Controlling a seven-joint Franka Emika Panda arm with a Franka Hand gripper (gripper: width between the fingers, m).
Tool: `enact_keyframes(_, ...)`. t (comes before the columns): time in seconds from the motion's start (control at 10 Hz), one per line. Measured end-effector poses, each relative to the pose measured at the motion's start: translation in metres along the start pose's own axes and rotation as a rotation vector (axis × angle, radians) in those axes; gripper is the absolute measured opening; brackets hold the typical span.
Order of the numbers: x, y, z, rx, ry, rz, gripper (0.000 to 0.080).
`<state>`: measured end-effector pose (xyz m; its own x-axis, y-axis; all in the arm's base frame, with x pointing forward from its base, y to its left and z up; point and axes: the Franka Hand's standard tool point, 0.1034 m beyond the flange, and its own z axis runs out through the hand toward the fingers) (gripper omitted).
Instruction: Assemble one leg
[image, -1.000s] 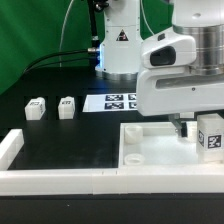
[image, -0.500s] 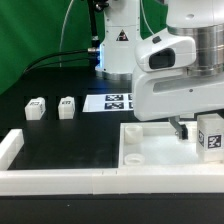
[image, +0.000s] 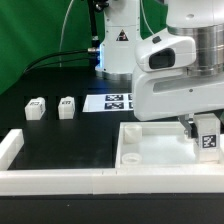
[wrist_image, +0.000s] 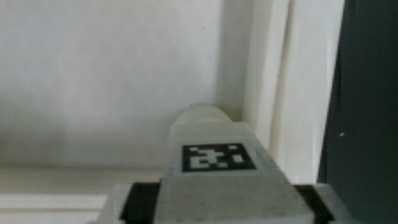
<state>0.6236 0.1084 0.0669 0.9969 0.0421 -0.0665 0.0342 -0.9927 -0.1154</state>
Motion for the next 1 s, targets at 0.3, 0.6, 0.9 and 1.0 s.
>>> enact_keyframes(0.3,0.0003,-0.0003,0.0,0.005,0.002,0.101,0.0289)
enact_keyframes(0.6,0.0008,-0.0017,0.001,0.029,0.004,0.464,0.029)
enact_keyframes(0.9,0.001,-0.0036,0.0013,0.042,-0.001,0.747,0.029)
enact_keyframes(1.0,0.0013,-0.0045,0.0014,0.048,-0.002,0.859,0.029)
